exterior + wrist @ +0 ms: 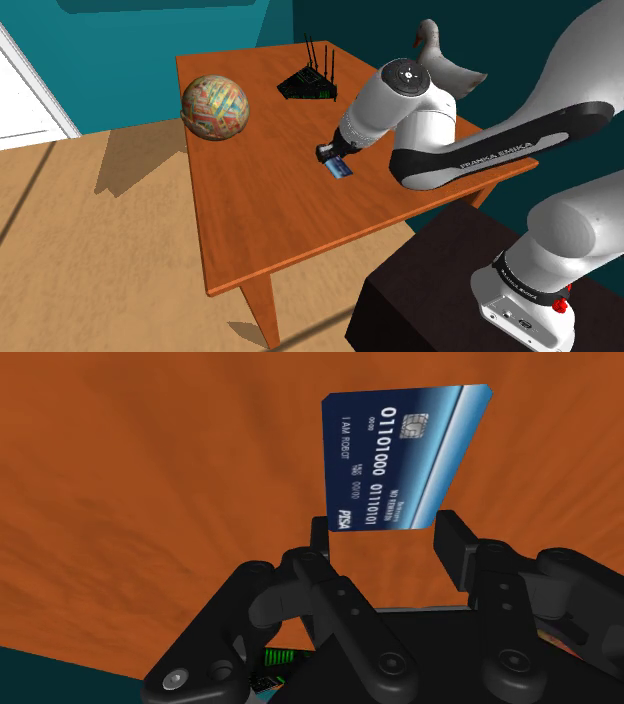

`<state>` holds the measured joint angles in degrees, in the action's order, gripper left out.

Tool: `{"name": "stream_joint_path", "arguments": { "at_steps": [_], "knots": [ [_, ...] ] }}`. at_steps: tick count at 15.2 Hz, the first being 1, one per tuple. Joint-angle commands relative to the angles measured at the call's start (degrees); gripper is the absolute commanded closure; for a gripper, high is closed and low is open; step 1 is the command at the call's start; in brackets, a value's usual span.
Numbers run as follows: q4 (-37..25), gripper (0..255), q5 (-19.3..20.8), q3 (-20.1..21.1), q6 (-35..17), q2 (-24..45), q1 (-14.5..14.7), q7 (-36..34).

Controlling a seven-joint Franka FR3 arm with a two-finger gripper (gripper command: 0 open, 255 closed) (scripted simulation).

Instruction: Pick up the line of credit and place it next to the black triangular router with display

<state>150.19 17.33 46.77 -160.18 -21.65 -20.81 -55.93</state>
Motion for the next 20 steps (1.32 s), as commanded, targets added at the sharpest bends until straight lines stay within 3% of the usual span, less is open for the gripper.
{"name": "stream_joint_path", "arguments": {
  "at_steps": [1,9,20],
  "knots": [
    [-0.36,255,-1.79,-2.14,1.54,-0.99,2.21,1.91],
    [-3.1,255,-6.57,-7.73,7.91,-4.32,7.68,7.4],
    [-8.31,255,-10.19,-12.37,16.56,-7.73,11.37,12.52]
  ]
}}
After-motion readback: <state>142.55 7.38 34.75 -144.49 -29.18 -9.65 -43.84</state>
